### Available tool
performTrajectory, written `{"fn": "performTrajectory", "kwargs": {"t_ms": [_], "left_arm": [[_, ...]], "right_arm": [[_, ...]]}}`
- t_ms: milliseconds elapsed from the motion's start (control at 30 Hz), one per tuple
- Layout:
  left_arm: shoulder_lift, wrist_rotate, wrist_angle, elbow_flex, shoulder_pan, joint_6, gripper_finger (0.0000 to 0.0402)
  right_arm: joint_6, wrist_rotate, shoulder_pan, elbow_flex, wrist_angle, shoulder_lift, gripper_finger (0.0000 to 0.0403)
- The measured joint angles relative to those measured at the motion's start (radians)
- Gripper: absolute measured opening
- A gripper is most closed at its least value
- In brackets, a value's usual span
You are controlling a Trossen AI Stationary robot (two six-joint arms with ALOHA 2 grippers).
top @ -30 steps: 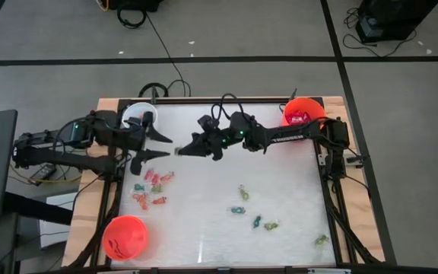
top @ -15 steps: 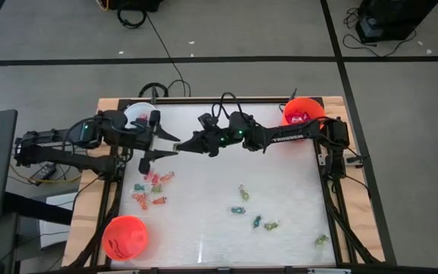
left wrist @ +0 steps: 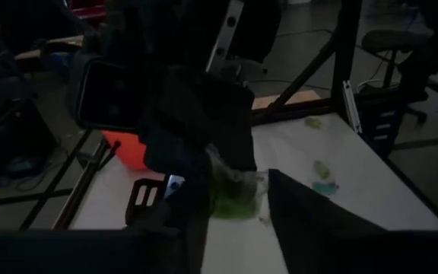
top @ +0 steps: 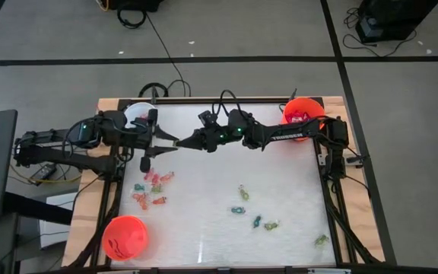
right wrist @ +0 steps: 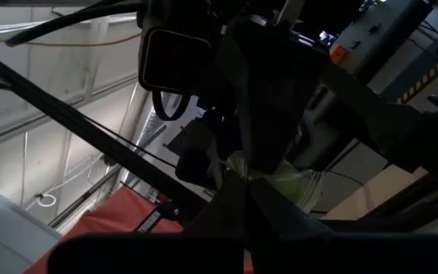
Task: Sort candy by brand, put in halloween buckets
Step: Put the green gummy into the bottom orange bucket
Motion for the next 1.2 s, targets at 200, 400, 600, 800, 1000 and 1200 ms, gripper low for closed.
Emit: {"fn": "performTrajectory", "kwargs": {"t_ms": [200, 400, 600, 800, 1000, 1200], "left_arm": [[-0.005, -0.036, 0.017, 0.0, 0.0, -0.009, 0.0039], [-0.021, -0.092, -0.144, 0.06, -0.001, -0.057, 0.0017], [-0.017, -0.086, -0.631, 0.249, -0.011, -0.273, 0.0016], [-0.015, 0.095, -0.891, 0.262, -0.104, -0.54, 0.0017], [-0.029, 0.107, -0.871, 0.118, -0.374, -0.786, 0.0017], [-0.004, 0.002, -0.784, 0.038, -0.659, -0.935, 0.0017]], "right_arm": [[0.024, 0.003, 0.0, 0.0, 0.011, 0.001, 0.0013], [0.048, 0.001, -0.008, 0.0, 0.008, 0.001, 0.0073], [0.134, -0.114, -0.027, 0.0, -0.039, -0.002, 0.0142], [-0.004, -0.066, 0.035, 0.0, -0.423, -0.001, 0.0142], [-0.081, 0.154, 0.147, 0.0, -0.756, 0.001, 0.0139], [-0.002, 0.33, 0.275, 0.0, -0.785, 0.001, 0.0139]]}}
